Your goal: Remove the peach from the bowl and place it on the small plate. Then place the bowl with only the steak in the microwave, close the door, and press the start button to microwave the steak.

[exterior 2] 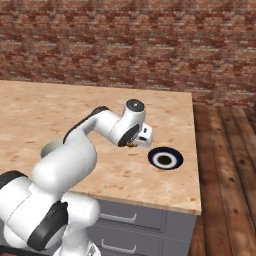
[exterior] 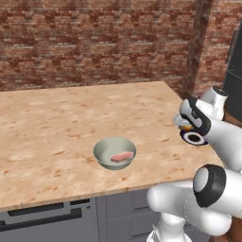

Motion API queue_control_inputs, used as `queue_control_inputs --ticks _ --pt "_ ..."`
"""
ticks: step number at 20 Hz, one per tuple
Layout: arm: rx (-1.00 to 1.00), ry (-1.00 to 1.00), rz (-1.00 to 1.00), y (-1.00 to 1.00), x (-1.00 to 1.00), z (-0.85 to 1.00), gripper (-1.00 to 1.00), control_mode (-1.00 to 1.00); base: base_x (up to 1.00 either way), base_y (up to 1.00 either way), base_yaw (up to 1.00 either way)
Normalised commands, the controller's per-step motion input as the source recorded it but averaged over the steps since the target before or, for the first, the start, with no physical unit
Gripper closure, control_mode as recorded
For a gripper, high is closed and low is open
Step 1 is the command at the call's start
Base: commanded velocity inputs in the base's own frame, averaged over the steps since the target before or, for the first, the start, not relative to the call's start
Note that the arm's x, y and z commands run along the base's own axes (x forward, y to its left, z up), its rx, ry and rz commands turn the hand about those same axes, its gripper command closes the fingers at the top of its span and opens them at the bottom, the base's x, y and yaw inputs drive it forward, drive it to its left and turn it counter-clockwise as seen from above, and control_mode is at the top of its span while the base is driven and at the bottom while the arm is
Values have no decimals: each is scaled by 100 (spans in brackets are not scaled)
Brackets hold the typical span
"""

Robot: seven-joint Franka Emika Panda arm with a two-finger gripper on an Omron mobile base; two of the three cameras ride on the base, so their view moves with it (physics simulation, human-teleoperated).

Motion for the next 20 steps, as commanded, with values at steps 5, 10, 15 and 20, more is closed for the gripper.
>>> queue_control_inputs --ticks 5,10,15,20 --pt "0 27 0 -69 25 -36 100 -100 0 0 0" --pt "0 25 0 -54 19 -55 100 -100 0 0 0" --pt "1 7 0 -36 18 -53 100 -100 0 0 0" --pt "2 3 0 -29 37 -8 100 -100 0 0 0"
